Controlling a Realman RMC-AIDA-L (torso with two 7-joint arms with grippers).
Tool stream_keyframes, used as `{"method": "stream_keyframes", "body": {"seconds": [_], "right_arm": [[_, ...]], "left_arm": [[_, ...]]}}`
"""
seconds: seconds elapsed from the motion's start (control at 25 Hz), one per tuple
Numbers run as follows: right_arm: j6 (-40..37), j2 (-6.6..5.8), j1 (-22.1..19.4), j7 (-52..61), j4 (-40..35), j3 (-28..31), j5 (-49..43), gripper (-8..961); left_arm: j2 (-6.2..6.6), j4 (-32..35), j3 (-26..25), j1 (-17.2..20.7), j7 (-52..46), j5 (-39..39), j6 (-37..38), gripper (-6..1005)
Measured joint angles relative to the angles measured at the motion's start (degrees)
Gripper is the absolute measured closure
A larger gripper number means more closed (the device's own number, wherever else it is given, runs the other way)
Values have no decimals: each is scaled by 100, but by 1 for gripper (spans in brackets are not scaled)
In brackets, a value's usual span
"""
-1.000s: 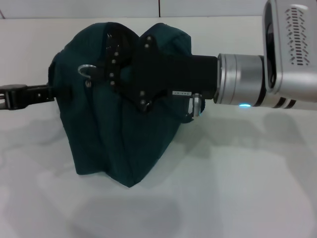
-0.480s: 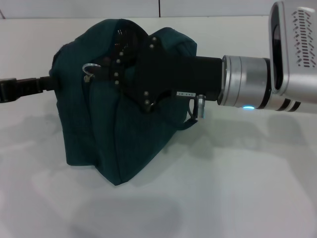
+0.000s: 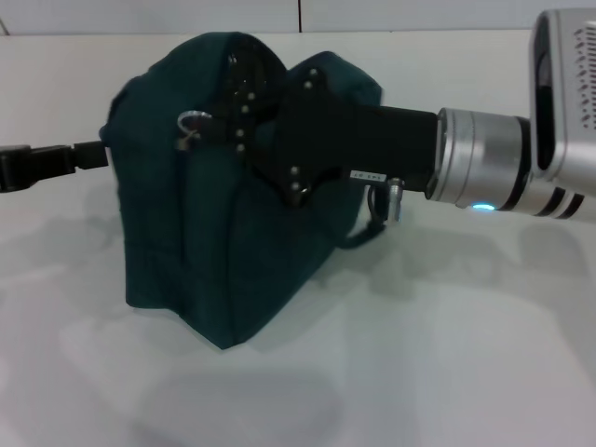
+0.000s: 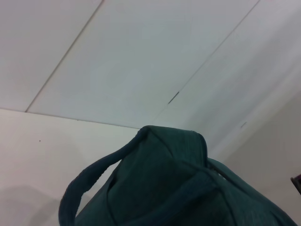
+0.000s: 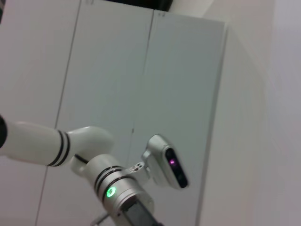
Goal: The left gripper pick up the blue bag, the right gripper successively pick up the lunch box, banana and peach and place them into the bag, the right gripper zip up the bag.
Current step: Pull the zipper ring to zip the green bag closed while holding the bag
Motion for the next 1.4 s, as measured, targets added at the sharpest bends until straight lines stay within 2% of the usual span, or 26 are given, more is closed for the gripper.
{"method": "stream_keyframes", "body": {"seconds": [0.12, 0.52, 0.8, 1.0, 1.12, 1.32, 1.4], "right_arm": [[-6, 0, -55, -42, 17, 0, 110, 911], [-6, 0, -70, -55, 46, -4, 132, 910], [-20, 0, -70, -56, 51, -4, 132, 909], [-31, 0, -70, -56, 72, -6, 131, 909], [-68, 0, -70, -56, 103, -11, 129, 909], [-89, 0, -74, -56, 113, -13, 127, 908], [-96, 0, -82, -57, 114, -13, 126, 908]], "left_arm": [[0, -3, 9, 9, 33, -5, 5, 915], [2, -105, -7, 11, 0, -131, 24, 983], [131, -259, -18, 129, -2, -556, 37, 984], [135, -263, 2, 134, -9, -658, 146, 792], [106, -265, 36, 73, -16, -648, 169, 597], [96, -324, 82, -2, -32, -617, 173, 351], [94, -406, 108, -73, -33, -571, 170, 306]]}}
